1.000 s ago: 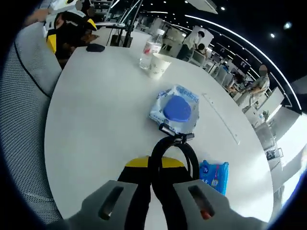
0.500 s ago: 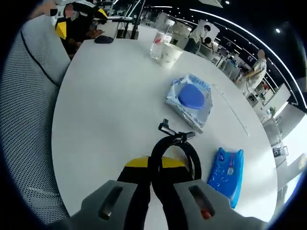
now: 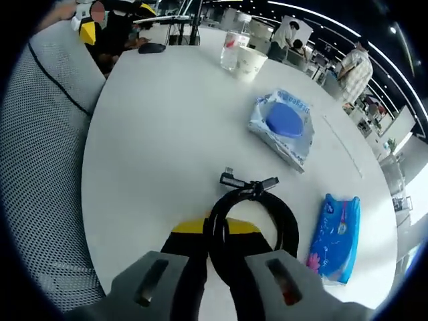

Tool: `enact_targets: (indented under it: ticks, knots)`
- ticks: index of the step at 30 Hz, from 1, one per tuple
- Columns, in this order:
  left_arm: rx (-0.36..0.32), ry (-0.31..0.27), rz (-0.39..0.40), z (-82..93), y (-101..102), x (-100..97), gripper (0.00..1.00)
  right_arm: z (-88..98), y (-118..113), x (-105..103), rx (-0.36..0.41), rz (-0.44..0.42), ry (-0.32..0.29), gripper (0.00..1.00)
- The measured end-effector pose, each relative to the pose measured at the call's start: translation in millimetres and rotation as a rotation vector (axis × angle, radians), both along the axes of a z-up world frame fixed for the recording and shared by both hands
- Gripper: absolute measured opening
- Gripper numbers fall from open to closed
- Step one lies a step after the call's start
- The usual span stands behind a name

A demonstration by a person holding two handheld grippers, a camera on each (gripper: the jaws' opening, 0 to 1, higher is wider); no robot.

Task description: Arrange the tabletop items into an orderly group along one side of the table until the central work area is clear of visible clutter.

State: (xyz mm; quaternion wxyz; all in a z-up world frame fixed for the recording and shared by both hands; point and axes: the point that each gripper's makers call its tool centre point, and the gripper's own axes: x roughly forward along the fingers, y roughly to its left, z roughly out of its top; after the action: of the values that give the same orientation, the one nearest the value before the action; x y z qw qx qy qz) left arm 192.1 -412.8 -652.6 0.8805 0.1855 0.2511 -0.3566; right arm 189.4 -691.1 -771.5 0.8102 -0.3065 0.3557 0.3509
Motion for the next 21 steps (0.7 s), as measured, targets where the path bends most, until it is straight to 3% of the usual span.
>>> enact_targets:
  ticks: [4, 11, 19, 21]
  knots:
    - [0.019, 0.001, -0.026, -2.8, -2.5, -2.4, 0.99, -0.3, -1.7, -1.5, -0.015, -0.004, -0.001, 0.12]
    - [0.023, 0.013, -0.052, -2.7, -5.3, -3.7, 0.97, 11.5, -3.3, -2.2, 0.038, -0.079, -0.001, 0.20]
    - [0.051, 0.021, -0.081, 0.2, -7.2, 4.9, 0.92, 34.2, -0.1, 4.0, 0.216, -0.297, 0.013, 0.28]
    - [0.036, 0.023, -0.098, 3.8, -12.5, 8.4, 0.91, 35.9, -1.8, 6.8, 0.218, -0.301, 0.001, 0.30]
